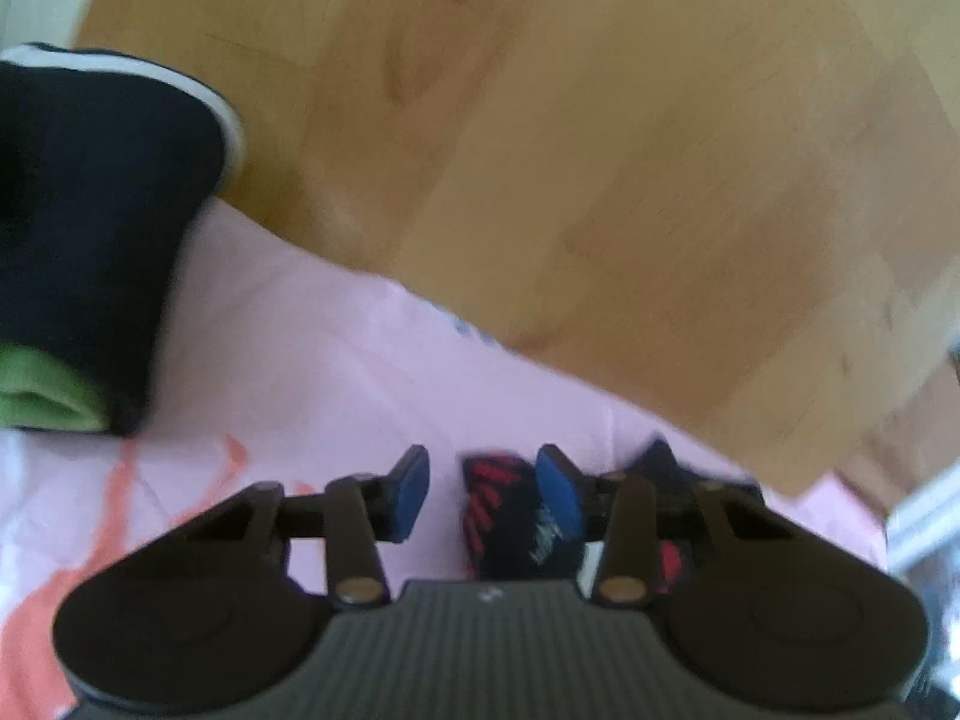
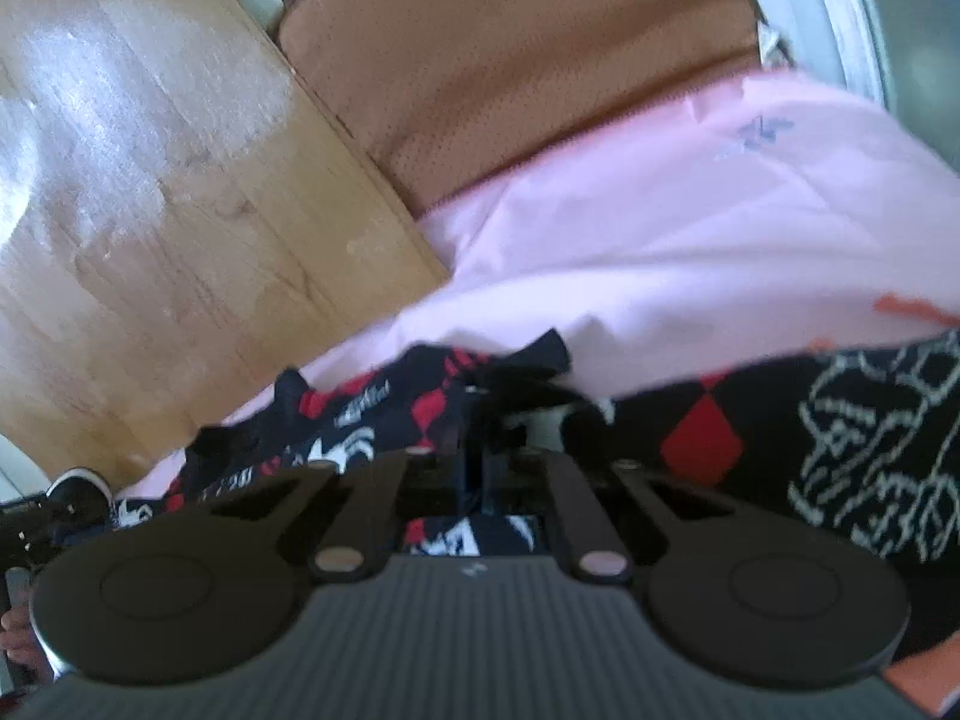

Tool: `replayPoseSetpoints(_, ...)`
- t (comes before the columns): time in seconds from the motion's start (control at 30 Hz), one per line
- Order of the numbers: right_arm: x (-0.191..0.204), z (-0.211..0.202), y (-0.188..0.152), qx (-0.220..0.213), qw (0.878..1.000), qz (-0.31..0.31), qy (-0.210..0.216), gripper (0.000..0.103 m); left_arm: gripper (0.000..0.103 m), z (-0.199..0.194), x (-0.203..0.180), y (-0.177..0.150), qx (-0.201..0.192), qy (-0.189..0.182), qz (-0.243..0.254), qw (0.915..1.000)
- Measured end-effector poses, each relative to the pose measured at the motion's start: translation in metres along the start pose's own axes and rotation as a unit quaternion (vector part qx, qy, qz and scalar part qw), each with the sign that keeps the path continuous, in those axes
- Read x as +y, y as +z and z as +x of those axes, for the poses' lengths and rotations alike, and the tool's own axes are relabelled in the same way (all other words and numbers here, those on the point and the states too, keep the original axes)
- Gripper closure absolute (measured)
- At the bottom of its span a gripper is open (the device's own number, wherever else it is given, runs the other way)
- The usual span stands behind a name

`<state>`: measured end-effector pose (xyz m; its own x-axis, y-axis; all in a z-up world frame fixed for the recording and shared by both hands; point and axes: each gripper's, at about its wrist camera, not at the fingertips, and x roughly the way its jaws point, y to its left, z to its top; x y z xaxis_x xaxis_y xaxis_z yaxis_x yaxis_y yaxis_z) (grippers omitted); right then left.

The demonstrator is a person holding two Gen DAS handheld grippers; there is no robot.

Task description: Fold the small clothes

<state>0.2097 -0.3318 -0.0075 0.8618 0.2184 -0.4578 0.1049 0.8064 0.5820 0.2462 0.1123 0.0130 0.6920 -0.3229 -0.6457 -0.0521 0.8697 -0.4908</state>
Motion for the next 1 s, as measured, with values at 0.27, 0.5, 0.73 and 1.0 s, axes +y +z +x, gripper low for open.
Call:
replayPoseSetpoints(0.27, -0.008, 0.003, 0.001, -0.025, 0.999, 0.001, -0.041, 0.096, 0.081, 0.022, -0.028, -0.018, -0.033, 0.057, 0.106, 0.9922)
replayPoseSetpoints(0.5, 0.050, -0.024, 0.012, -0.048, 0.996, -0.068, 0.013, 0.096, 0.078, -0.045, -0.016, -0.021, -0.076, -0.022, 0.032, 0.9964)
replayPoseSetpoints(0.73, 0.178, -0.004, -0.019, 0.000, 0.965, -0.222, 0.138, 0.096, 0.074, -0.067, -0.004, -0.028, -0.058, -0.071, 0.013, 0.9957)
replayPoseSetpoints(1.0, 0.204, 0.048, -0.054, 0.107, 0.943, -0.244, 0.199, 0.063, 0.068, -0.058, -0.001, -0.037, -0.039, -0.057, 0.038, 0.9969)
